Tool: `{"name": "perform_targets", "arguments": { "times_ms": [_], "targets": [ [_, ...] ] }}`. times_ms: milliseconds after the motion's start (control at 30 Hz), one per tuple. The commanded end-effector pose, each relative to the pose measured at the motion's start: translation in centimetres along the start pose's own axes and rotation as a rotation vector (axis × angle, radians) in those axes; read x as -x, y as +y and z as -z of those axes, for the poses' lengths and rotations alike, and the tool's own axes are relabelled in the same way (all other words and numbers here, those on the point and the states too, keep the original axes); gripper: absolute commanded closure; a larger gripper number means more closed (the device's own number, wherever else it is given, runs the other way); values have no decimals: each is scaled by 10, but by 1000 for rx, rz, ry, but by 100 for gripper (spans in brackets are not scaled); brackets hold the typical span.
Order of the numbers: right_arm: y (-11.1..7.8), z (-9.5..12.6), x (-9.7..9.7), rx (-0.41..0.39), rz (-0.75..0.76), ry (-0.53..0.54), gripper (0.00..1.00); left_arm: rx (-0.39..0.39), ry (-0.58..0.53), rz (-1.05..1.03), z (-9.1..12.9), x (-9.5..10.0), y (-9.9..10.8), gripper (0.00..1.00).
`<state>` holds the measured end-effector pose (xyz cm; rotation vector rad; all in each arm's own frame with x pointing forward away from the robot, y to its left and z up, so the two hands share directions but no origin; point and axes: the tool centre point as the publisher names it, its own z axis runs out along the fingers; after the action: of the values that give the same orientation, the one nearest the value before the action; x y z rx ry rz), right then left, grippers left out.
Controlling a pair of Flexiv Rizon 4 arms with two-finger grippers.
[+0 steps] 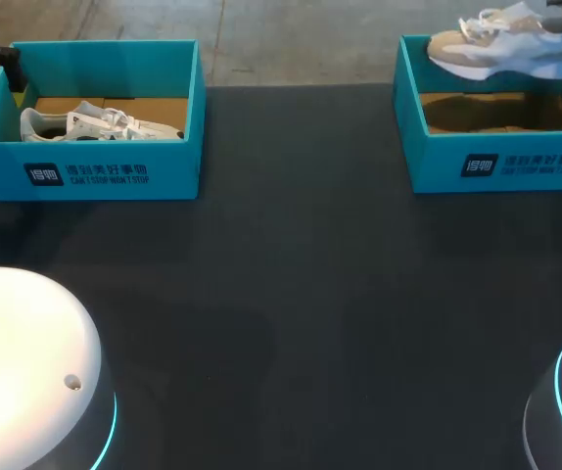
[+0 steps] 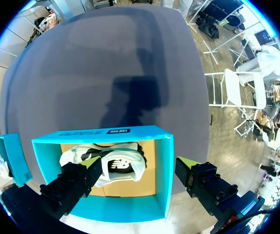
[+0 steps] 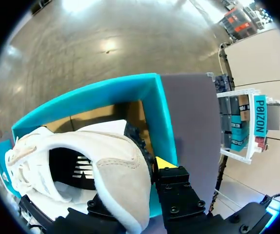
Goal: Take the shoe out of the shoebox, open the shoe tongue, remove and reinsert the insole, then place the shoe into the shoebox
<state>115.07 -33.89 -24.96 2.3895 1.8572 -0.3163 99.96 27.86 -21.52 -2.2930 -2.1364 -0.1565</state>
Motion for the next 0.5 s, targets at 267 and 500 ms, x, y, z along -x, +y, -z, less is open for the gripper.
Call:
{"name": "perform_targets", "arguments": {
  "times_ms": [267,500],
  "targets": [
    [-35,59,3,61,-13,-17,100,3,2,0,1,0,-1,0],
    [-57,87,-3,76,-21,-23,100,3,2,0,1,0,-1,0]
  ]
}}
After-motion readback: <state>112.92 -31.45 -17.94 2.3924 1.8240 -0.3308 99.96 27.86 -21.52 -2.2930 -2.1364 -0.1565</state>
